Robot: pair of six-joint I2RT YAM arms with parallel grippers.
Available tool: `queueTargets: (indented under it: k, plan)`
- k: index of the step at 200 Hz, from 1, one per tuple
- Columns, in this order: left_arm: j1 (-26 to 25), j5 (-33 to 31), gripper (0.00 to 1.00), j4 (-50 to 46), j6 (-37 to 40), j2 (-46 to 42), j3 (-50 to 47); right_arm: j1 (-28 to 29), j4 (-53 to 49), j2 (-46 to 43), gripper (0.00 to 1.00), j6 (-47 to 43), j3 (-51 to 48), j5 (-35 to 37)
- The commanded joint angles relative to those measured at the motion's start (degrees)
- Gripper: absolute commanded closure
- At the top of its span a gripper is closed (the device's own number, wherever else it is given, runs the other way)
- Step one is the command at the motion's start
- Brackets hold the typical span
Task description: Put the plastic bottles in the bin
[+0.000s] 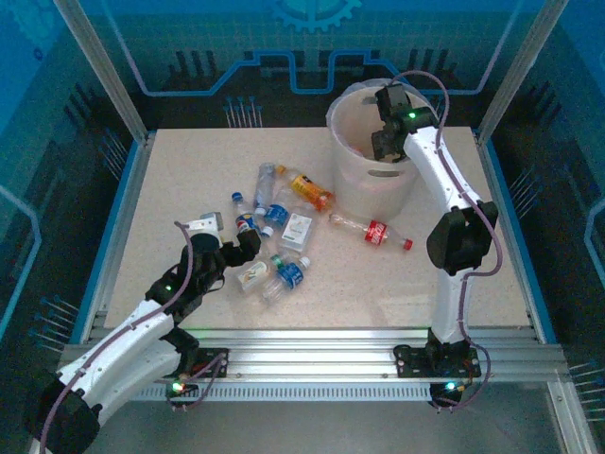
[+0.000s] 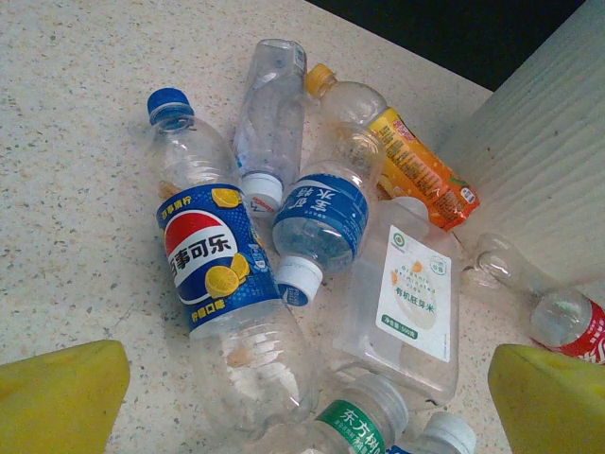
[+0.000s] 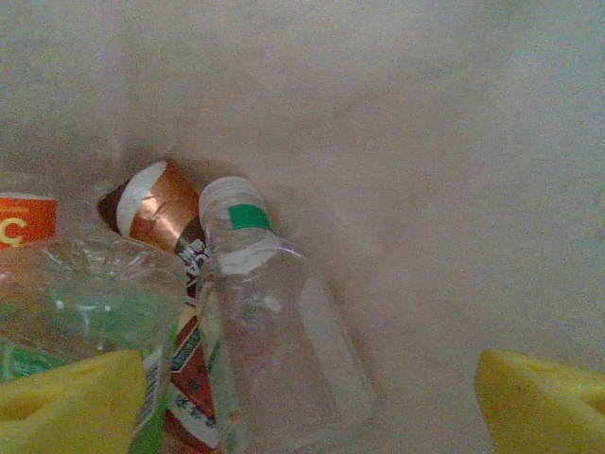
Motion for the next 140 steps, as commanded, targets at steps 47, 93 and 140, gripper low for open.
queueTargets:
  k: [47,93,140]
  plan:
    - [0.4,0.0,0.01,-0.1,-0.2,-0.7,-0.2,1.3,-1.2,-11.2,0.00,0.1,2.3,-4.2]
    - [0.5,-0.2,0.01,-0.6,-0.1,-1.6,-0.3,3.3,-0.5,-19.1,0.00,1.0,-1.0,-6.1]
    - [0.5,-0.8,0.01,-1.2,0.2,-3.0,-0.6,5.3,4.5,-32.4,0.00,3.0,-14.2,-8.8]
